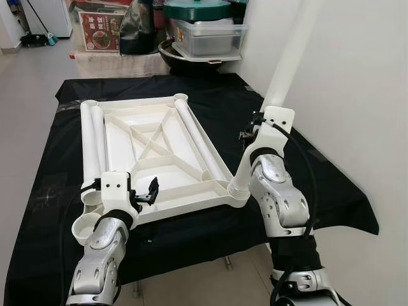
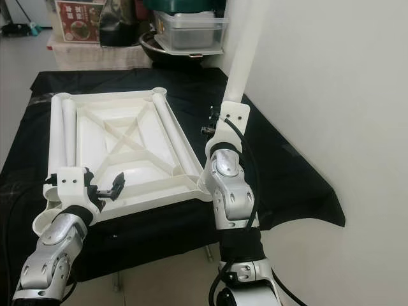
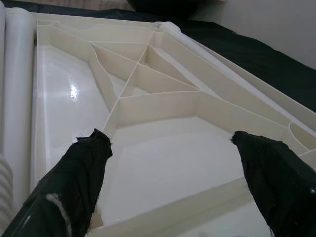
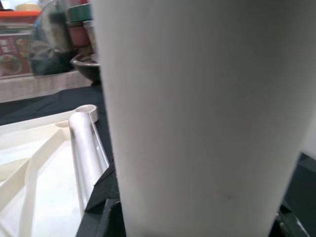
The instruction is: Building children table
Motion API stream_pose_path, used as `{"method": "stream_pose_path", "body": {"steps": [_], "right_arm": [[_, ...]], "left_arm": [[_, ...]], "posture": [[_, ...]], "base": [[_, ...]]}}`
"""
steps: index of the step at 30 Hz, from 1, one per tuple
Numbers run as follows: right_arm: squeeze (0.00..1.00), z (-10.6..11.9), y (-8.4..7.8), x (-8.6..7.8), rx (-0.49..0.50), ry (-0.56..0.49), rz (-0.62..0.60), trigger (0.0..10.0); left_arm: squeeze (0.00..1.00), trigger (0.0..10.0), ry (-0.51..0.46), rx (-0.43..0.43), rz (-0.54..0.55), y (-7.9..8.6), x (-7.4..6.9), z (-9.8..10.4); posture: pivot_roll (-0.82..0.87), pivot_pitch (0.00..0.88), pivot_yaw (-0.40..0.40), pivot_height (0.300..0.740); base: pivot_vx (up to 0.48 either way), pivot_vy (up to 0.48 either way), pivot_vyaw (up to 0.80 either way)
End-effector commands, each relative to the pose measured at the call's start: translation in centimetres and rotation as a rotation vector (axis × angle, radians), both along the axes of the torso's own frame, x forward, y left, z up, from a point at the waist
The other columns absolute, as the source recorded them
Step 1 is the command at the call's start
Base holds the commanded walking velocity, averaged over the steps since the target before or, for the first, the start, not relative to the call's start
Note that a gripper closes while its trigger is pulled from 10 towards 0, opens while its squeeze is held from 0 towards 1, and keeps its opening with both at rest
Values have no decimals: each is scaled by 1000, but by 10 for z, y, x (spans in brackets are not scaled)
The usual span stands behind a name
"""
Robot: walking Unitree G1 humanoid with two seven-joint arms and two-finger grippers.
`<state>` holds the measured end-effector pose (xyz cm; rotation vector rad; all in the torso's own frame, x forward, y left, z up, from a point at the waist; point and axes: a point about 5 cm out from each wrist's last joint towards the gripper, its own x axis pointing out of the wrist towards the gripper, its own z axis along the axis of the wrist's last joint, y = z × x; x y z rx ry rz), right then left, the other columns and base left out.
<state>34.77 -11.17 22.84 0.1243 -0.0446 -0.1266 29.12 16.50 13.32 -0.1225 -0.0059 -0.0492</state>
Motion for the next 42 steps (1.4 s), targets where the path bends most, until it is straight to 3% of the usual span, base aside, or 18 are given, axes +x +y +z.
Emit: {"method": "stream_pose_path", "body": {"steps": [1,2,3,4,5,23,26,30,35,36,40,42], "right_arm": [[565,-17,-2,-2,13,80,7,10000],[565,-16,-2,-2,13,76,9,10000],[906,-15,-1,-3,11,69,14,10000],[906,-15,-1,-3,11,69,14,10000],[1000,-14,-1,-3,11,65,16,10000],[1000,20,-2,-11,44,-85,104,10000],[1000,23,-8,-11,11,-92,139,10000],[1000,24,-27,-4,-83,-84,187,10000],[1000,24,-33,1,-104,-70,239,10000],[0,25,-39,10,-108,-68,328,10000],[0,19,-44,19,-89,-44,448,10000],[0,16,-43,23,-46,-38,567,10000]], "left_arm": [[0,10000,5,9,-12,-2,1,-2],[0,10000,5,8,-12,-2,1,-2],[0,10000,5,9,-12,-2,1,-2],[0,10000,5,9,-12,-2,1,-2],[0,10000,5,8,-12,-2,1,-2],[0,10000,5,9,-14,-1,1,-2],[0,10000,5,8,-15,-1,1,-2],[0,10000,6,5,-20,-3,2,-2],[0,10000,6,3,-21,-3,2,-2],[0,10000,6,2,-23,-4,2,-2],[0,10000,5,1,-25,-5,3,-2],[0,10000,4,0,-24,-5,2,-2]], "posture": [[40,0,-72,740],[40,0,-72,740],[40,0,-72,740],[40,0,-72,740],[40,0,-72,740],[30,0,-67,740],[30,0,-67,740],[17,0,-62,740],[15,0,-59,740],[13,0,-60,740],[17,0,-63,740],[24,0,-66,740]], "base": [[0,0,0],[0,0,0],[0,0,0],[0,0,0],[0,0,0],[0,0,0],[0,0,0],[0,0,0],[0,0,0],[0,0,0],[0,0,0],[0,0,0]]}}
